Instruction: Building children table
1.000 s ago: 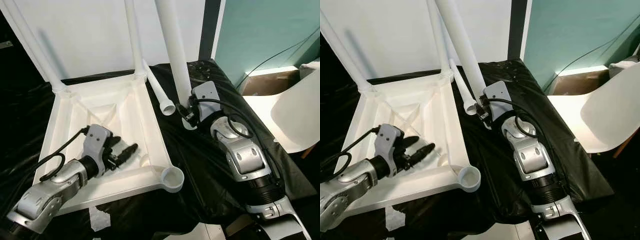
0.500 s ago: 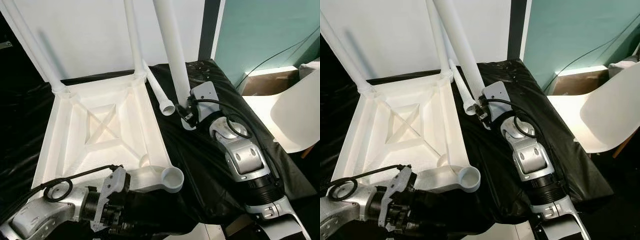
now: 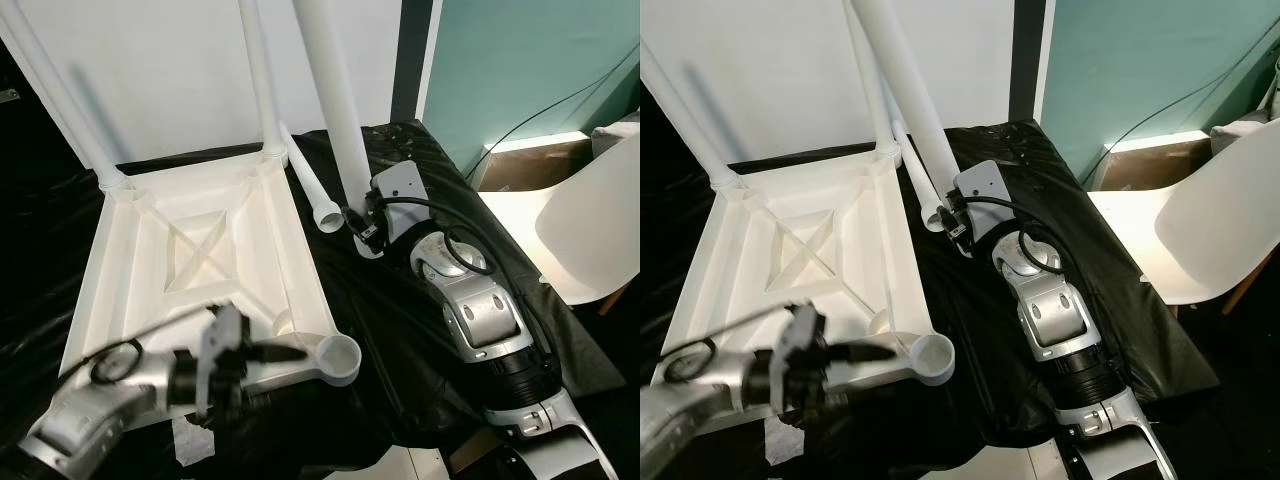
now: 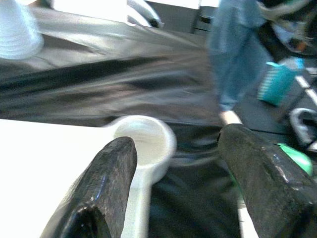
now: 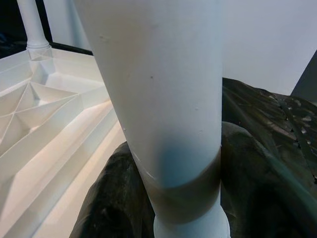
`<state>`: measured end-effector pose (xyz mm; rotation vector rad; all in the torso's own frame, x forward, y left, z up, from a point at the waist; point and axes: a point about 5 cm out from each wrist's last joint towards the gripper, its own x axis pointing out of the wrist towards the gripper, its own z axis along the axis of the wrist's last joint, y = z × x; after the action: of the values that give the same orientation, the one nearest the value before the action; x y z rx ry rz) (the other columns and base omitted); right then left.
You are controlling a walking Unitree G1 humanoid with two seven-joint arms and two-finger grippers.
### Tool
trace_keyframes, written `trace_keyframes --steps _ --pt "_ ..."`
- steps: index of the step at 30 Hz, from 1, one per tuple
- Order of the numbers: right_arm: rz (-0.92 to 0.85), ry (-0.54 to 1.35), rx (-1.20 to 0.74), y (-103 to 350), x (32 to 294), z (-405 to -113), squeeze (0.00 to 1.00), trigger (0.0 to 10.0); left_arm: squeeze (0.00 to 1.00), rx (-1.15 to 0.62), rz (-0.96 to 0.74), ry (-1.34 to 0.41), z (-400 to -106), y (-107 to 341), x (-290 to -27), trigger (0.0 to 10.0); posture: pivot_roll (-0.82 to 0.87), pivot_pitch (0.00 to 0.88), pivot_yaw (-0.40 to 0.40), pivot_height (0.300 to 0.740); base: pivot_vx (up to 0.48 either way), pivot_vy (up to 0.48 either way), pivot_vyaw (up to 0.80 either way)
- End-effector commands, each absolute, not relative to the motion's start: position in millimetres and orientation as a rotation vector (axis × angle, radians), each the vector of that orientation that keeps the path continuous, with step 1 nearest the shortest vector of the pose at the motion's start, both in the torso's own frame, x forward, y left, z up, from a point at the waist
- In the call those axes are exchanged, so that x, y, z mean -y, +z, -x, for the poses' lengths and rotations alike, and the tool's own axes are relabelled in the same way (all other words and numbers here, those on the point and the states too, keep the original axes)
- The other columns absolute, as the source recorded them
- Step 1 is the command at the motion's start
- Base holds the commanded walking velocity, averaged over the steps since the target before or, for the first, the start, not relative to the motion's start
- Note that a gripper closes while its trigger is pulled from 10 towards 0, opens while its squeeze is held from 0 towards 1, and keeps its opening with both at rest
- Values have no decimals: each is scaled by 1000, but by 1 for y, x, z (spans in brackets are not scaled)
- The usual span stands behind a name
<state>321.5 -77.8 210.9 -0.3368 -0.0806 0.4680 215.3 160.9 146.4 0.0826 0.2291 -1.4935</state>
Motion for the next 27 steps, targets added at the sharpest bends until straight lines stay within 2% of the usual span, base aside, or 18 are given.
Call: trace_keyframes --steps 1,12,17,21,22,23,24,26,27 --pt "331 473 95 213 76 -320 0 10000 0 -262 -105 -1471 -215 140 -166 10000 -92 0 51 740 0 0 0" --pt "327 484 104 215 73 -321 0 10000 0 -432 -181 -1452 -208 109 -182 10000 -87 0 48 740 0 0 0" --pt "322 487 108 217 72 -319 0 10000 0 -502 -247 -1383 -212 89 -185 10000 -93 0 49 740 0 0 0" --pt "320 486 110 218 73 -318 0 10000 0 -487 -298 -1309 -221 82 -183 10000 -94 0 49 740 0 0 0" --pt "320 485 110 218 73 -318 0 10000 0 -469 -304 -1286 -225 82 -181 5020 -96 0 49 740 0 0 0" --pt "320 485 110 218 73 -318 0 10000 0 -469 -304 -1286 -225 82 -181 5020 -96 0 49 740 0 0 0" --pt "318 484 108 217 73 -318 0 10000 0 -430 -322 -1249 -231 81 -178 980 -98 0 49 740 0 0 0" --pt "317 483 108 217 74 -317 0 10000 0 -413 -333 -1233 -234 80 -176 980 -98 0 49 740 0 0 0" --pt "316 483 102 215 74 -316 0 10000 0 -380 -336 -1198 -239 81 -172 3569 -100 0 50 740 0 0 0"
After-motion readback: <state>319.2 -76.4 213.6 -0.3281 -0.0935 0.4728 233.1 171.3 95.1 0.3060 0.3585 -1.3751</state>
